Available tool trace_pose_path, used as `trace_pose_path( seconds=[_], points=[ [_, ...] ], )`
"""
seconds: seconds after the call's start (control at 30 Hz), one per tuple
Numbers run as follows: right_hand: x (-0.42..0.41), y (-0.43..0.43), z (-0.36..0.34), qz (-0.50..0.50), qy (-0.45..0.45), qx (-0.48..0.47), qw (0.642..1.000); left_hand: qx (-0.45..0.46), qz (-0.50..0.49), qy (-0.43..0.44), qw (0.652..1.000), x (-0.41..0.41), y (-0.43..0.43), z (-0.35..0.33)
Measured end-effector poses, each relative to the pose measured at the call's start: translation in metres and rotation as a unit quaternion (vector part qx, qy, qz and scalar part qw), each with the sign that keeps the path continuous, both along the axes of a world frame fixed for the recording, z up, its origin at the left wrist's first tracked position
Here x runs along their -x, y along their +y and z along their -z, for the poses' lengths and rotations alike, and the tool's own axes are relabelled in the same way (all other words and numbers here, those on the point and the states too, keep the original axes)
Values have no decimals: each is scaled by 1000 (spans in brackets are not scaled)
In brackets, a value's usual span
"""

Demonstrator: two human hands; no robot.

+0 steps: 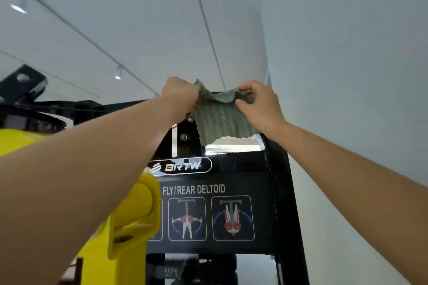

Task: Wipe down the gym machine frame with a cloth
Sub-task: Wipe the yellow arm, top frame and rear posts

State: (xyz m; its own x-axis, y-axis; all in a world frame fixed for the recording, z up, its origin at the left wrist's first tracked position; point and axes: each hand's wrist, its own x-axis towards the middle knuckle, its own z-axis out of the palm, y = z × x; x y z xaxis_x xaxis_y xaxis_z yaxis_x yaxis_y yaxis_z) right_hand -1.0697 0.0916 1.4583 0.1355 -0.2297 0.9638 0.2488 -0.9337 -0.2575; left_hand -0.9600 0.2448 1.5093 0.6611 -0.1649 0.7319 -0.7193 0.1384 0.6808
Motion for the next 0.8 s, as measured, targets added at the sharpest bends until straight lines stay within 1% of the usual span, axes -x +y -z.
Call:
trace_pose_path(
  seconds=[0.13,0.23,0.4,0.5,0.53,0.6,0.73,0.8],
  points=[
    [-16,-7,-28,62,92,72,991,-34,-11,-49,998,-21,7,-29],
    [-28,-12,-41,99,139,100,980,-110,-31,-105,988,-38,6,-36],
    [-50,-16,-58,150,170,163,960,-239,-75,-167,954,-74,13,-41],
    [-54,-11,-72,162,220,192,942,-305,-81,-208,926,-88,21,-44],
    [-55,-8,-77,168,243,199,934,-326,-90,-221,915,-92,25,-46],
    [-57,0,-83,176,266,197,927,-373,-147,-263,877,-100,33,-49],
    [-65,17,-90,180,262,178,931,-440,-262,-343,787,-108,51,-63],
    [-73,29,-91,175,259,179,933,-457,-298,-356,759,-112,58,-67]
  ],
)
